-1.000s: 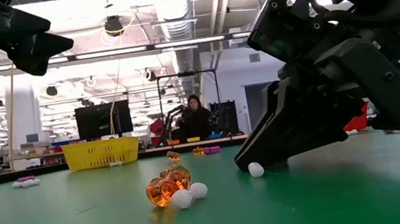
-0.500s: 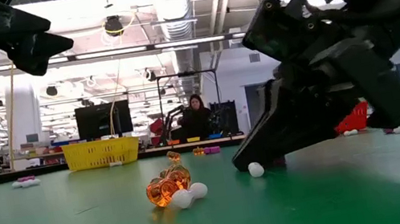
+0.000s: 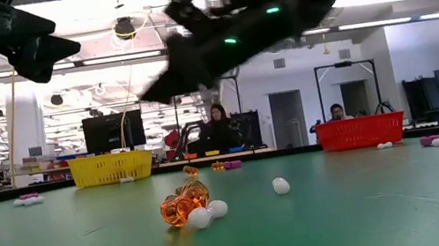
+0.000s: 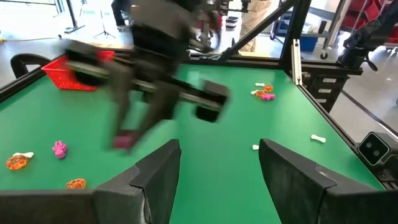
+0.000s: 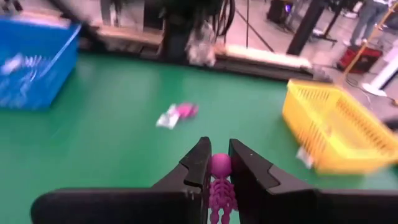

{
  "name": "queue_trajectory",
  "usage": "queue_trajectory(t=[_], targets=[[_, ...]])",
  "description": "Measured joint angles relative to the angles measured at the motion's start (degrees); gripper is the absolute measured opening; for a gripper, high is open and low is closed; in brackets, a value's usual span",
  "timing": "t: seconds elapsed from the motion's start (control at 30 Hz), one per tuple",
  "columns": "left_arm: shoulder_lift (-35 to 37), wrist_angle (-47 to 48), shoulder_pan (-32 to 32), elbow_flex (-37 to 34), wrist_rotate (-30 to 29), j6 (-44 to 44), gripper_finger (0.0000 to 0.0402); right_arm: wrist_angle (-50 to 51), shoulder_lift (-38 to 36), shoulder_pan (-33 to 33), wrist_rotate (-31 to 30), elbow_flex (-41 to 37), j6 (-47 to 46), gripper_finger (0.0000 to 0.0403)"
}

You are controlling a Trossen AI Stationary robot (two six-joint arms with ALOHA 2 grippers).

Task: Sort Halloween decoration
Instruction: Put the pink skeleton toy into the yellow bin, then put the pumpkin toy into the orange bin

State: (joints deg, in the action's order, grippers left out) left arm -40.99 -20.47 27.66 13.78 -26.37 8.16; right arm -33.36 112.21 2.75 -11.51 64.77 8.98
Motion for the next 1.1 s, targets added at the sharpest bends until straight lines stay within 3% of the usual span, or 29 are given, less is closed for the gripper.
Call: queue_trajectory(t=[0.2,0.4,0.57,0.73,1.1], targets=[[0.0,-0.1,0.0,0.0,0.0,0.1,0.0208,3.4,11.4,-8.8,8.5,19.9,-2.3,0.0076],[0.0,0.0,0.0,0.0,0.0,0.0,0.0208,16.1,24.8,-14.8,10.2,44.9,-6.5,0.0076],[0.0,0.2,0.0,0.0,0.0,0.0,0.0208,25.1,33.0,-18.4,11.5,58.6,-14.3,0.0081],[0.0,0.2,0.0,0.0,0.0,-0.3,0.0208,26.7,37.2,-20.1,16.1,64.3,-19.0,0.0104],[0.0,1.9,0.0,0.0,0.2,-0.1,0.0208,28.6,36.3,-20.5,17.5,64.5,-17.5,0.0197]])
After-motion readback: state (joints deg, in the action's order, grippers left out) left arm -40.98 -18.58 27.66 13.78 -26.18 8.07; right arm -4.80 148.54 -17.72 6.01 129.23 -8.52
